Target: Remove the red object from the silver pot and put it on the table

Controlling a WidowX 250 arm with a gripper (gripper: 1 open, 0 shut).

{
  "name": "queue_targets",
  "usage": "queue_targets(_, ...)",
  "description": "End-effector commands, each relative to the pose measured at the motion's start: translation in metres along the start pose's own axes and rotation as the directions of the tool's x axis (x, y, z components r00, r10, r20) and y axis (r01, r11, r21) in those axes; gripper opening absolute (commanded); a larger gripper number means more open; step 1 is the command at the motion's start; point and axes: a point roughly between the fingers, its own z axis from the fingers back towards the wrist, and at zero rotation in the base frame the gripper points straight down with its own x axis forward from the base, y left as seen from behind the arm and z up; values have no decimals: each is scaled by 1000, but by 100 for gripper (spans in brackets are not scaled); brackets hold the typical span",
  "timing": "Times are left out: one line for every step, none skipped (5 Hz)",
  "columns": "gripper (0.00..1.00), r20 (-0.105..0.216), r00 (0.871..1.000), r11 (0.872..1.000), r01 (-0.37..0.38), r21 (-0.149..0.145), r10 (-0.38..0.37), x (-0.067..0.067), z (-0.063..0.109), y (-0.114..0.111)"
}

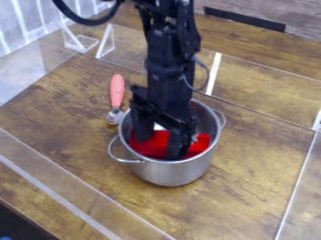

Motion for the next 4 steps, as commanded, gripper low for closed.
queue_targets(100, 52, 999, 1000, 12, -4, -12, 3, -6, 15)
queue_targets(0, 64, 998, 1000, 27, -4, -26, 6, 3, 16)
queue_targets(0, 67, 997, 999, 35, -6, -35, 7, 12, 14)
queue_targets(0, 80, 997, 1000, -3, -11, 4, 5, 24, 7)
